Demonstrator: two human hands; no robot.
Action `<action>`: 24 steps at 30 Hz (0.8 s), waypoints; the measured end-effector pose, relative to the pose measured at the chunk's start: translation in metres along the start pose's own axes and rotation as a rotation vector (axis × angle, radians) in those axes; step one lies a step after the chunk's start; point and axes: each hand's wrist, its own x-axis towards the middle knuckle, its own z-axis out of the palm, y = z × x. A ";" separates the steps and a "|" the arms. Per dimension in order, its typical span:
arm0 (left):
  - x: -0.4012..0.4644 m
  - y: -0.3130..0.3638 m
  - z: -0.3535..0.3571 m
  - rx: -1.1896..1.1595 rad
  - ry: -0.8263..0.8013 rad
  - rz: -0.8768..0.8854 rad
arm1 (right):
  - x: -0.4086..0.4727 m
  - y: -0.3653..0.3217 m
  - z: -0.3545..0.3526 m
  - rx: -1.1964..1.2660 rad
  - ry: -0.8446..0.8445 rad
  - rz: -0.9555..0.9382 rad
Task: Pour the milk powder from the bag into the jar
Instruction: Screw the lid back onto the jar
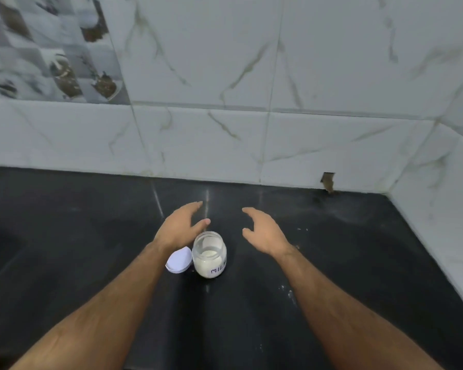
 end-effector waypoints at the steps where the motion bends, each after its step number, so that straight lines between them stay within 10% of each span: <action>1: -0.004 -0.007 0.003 -0.017 0.002 -0.040 | 0.002 0.001 0.007 0.038 -0.053 -0.001; 8: -0.028 -0.053 0.022 -0.022 -0.049 -0.272 | -0.008 0.014 0.070 0.306 -0.345 0.028; 24: -0.015 -0.074 0.046 0.409 -0.299 -0.094 | -0.036 -0.020 0.124 0.453 0.113 0.071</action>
